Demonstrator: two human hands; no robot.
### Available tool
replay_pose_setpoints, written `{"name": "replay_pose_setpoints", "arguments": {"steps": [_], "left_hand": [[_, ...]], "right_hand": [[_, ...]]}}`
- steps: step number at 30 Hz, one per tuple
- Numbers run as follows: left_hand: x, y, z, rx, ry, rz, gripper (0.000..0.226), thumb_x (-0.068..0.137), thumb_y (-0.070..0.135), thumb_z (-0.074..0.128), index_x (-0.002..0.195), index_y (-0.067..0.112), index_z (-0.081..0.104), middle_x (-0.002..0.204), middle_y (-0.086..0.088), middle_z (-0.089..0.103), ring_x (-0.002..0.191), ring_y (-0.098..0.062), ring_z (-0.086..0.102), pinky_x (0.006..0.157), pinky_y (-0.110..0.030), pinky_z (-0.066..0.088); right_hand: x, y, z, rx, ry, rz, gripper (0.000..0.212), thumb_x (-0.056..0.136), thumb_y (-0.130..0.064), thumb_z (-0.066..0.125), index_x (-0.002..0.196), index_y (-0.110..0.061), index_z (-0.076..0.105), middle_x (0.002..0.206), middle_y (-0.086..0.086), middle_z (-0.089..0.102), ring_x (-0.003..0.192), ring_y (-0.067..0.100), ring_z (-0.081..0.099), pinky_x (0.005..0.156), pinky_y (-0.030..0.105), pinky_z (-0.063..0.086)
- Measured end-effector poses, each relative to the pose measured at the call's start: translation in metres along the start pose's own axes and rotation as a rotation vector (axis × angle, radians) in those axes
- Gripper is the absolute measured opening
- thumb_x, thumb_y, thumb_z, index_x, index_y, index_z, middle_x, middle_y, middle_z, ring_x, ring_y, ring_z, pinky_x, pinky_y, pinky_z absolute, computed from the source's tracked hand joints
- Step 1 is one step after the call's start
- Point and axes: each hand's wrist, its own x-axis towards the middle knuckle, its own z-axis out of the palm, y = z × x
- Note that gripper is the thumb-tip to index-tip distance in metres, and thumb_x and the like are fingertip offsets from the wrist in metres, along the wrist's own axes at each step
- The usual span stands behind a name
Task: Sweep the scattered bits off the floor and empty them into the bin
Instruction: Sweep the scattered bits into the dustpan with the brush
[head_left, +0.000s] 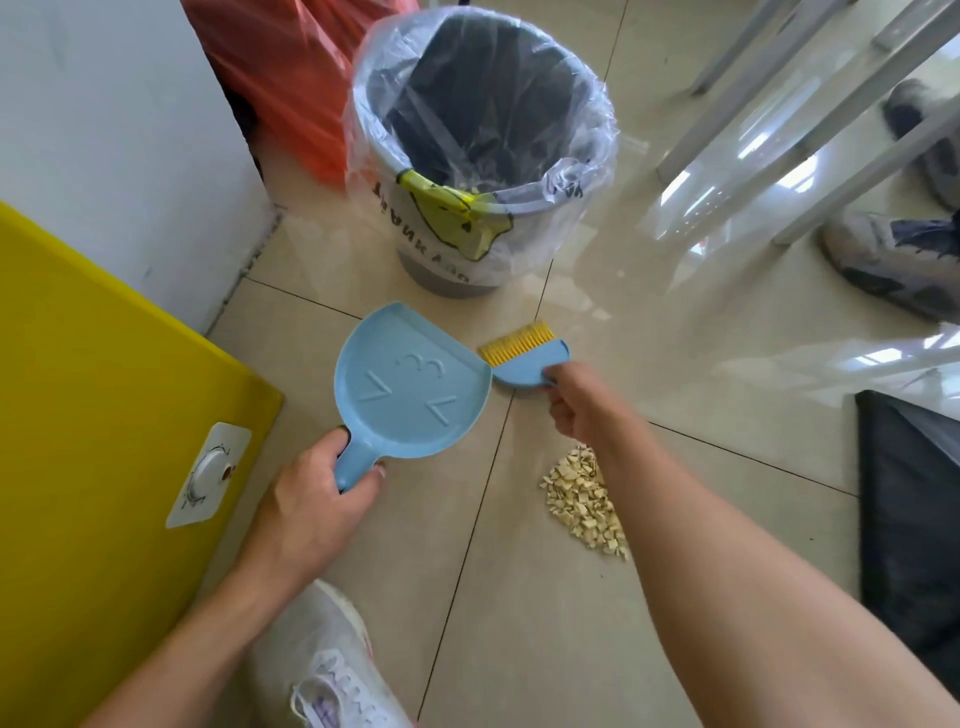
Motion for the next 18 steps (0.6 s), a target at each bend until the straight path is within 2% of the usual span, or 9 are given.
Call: {"name": "replay_pose_setpoints", "arguments": {"steps": [5, 8, 10, 14, 16, 18], "left_hand": [[-0.002, 0.011, 0.011, 0.018, -0.103, 0.054, 0.022, 0.089, 0.028, 0.071, 0.077, 0.019, 0.055, 0.056, 0.003, 0.048, 0.053, -0.018, 0.044, 0.051, -0.033, 0.038], [-0.006, 0.018, 0.023, 0.007, -0.144, 0.06, 0.024, 0.089, 0.028, 0.07, 0.075, 0.02, 0.052, 0.053, 0.008, 0.047, 0.049, -0.014, 0.04, 0.05, -0.034, 0.036], [-0.009, 0.024, 0.03, -0.014, -0.137, 0.074, 0.022, 0.087, 0.027, 0.068, 0.076, 0.02, 0.05, 0.053, 0.012, 0.046, 0.049, -0.014, 0.038, 0.049, -0.033, 0.035], [-0.009, 0.028, 0.034, 0.031, -0.097, 0.103, 0.022, 0.079, 0.025, 0.064, 0.074, 0.023, 0.043, 0.053, 0.008, 0.044, 0.048, -0.017, 0.034, 0.046, -0.033, 0.034], [-0.006, 0.025, 0.032, 0.081, -0.103, 0.107, 0.021, 0.079, 0.026, 0.064, 0.073, 0.023, 0.045, 0.051, 0.004, 0.043, 0.047, -0.016, 0.036, 0.046, -0.032, 0.034], [-0.006, 0.018, 0.027, 0.159, -0.113, 0.125, 0.015, 0.075, 0.033, 0.061, 0.074, 0.027, 0.047, 0.05, 0.002, 0.045, 0.047, -0.018, 0.04, 0.046, -0.03, 0.035]], "right_hand": [[-0.02, 0.065, -0.072, -0.05, 0.037, 0.095, 0.017, 0.101, -0.023, 0.049, 0.087, -0.014, 0.05, 0.049, -0.004, 0.032, 0.032, 0.007, 0.025, 0.035, 0.016, 0.019], [-0.037, 0.091, -0.091, -0.078, 0.055, 0.145, 0.029, 0.1, -0.026, 0.051, 0.075, -0.013, 0.057, 0.052, -0.003, 0.034, 0.036, 0.008, 0.025, 0.038, 0.018, 0.018], [-0.048, 0.098, -0.101, -0.022, 0.032, 0.147, 0.033, 0.1, -0.028, 0.052, 0.07, -0.013, 0.057, 0.051, -0.003, 0.031, 0.036, 0.008, 0.022, 0.038, 0.018, 0.016], [-0.067, 0.09, -0.137, 0.118, -0.024, 0.065, 0.03, 0.101, -0.029, 0.051, 0.078, -0.011, 0.057, 0.047, -0.006, 0.025, 0.032, 0.006, 0.018, 0.031, 0.015, 0.014], [-0.077, 0.081, -0.162, 0.041, 0.088, -0.031, 0.023, 0.099, -0.024, 0.053, 0.08, -0.012, 0.055, 0.045, -0.005, 0.033, 0.032, 0.008, 0.026, 0.033, 0.017, 0.019], [-0.083, 0.071, -0.184, -0.246, 0.291, -0.168, 0.019, 0.095, -0.017, 0.053, 0.077, -0.011, 0.056, 0.047, 0.0, 0.046, 0.037, 0.016, 0.041, 0.042, 0.022, 0.031]]}}
